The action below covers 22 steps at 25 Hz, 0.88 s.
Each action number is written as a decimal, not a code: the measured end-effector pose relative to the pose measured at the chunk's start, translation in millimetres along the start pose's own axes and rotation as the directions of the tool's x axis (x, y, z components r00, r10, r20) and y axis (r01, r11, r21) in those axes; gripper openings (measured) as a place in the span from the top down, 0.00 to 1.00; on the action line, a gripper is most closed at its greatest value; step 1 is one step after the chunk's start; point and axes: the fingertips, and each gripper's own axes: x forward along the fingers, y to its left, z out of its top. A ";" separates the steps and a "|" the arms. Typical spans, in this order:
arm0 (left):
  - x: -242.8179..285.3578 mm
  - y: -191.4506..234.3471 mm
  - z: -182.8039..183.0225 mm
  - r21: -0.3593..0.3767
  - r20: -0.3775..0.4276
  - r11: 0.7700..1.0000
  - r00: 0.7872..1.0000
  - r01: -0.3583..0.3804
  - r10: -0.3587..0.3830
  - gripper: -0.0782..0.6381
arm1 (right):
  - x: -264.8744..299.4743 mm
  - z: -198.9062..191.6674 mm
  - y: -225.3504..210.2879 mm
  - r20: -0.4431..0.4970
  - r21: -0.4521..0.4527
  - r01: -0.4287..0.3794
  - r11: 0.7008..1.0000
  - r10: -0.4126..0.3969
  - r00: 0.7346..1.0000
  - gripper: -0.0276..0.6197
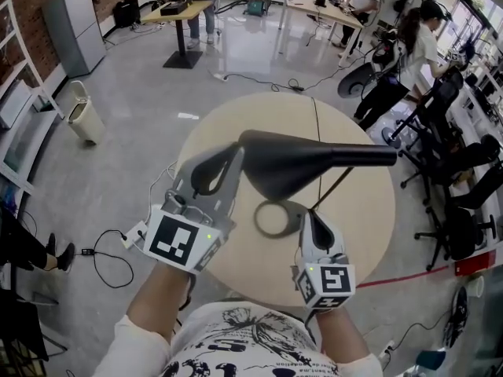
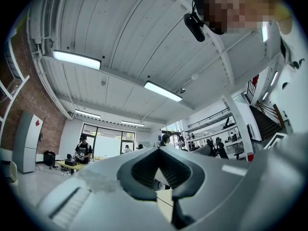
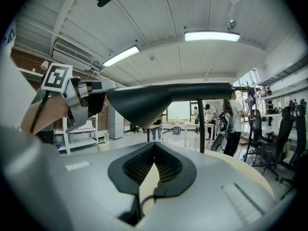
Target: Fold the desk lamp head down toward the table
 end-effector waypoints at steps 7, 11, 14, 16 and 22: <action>-4.8 -2.4 -34.4 -0.073 -0.063 0.997 0.998 0.012 -0.017 0.89 | 0.0 -15.5 -1.3 -0.033 0.011 0.019 1.000 -0.019 0.999 0.94; -5.3 -12.2 -63.6 -0.101 -0.139 0.995 0.990 0.019 -0.033 0.89 | -4.3 -26.0 -15.0 -0.059 0.018 0.059 0.998 -0.058 0.997 0.94; -1.4 -20.7 -85.0 -0.129 -0.173 0.991 0.984 0.025 -0.048 0.89 | -6.0 -33.8 -29.2 -0.074 0.023 0.084 0.996 -0.082 0.994 0.94; -0.1 -26.6 -98.9 -0.149 -0.199 0.988 0.978 0.026 -0.056 0.89 | -8.6 -38.4 -37.3 -0.084 0.025 0.096 0.995 -0.093 0.992 0.94; 3.4 -41.5 -128.6 -0.194 -0.256 0.981 0.964 0.017 -0.068 0.89 | -11.4 -44.9 -57.1 -0.107 0.032 0.114 0.993 -0.110 0.988 0.94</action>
